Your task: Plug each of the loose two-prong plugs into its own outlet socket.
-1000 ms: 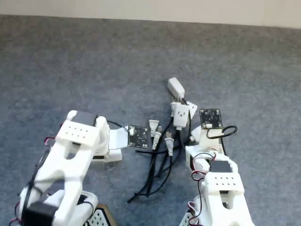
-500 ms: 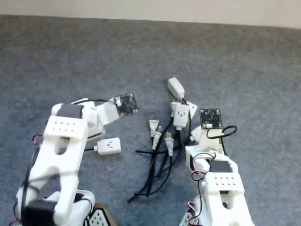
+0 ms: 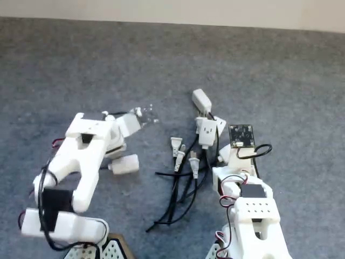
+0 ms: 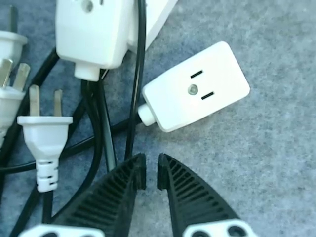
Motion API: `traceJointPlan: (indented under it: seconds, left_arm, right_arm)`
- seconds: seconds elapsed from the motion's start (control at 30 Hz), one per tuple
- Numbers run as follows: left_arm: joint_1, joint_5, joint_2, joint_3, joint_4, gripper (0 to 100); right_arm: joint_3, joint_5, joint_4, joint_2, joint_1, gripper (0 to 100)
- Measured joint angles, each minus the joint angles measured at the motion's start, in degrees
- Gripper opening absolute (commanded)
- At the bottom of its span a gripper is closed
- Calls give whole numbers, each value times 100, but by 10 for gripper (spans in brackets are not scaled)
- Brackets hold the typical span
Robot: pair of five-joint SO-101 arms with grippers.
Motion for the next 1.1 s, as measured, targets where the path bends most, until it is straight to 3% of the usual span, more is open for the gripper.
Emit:
traceJointPlan:
  seconds: [0.23,0.43,0.6,0.83,1.1]
  left_arm:
    - [-35,193,527,-853,44,210]
    - [9,237,510,-1178,1424,210]
    - [510,237,229,-651,2163,165]
    - [1213,255,-1029,519,2541,168]
    - [1793,255,-3200,1196,4097,166]
  right_arm:
    - [0,0,0,0,0,57]
    - [0,0,0,0,0,57]
    - [0,0,0,0,0,57]
    - [0,0,0,0,0,57]
    - [0,0,0,0,0,57]
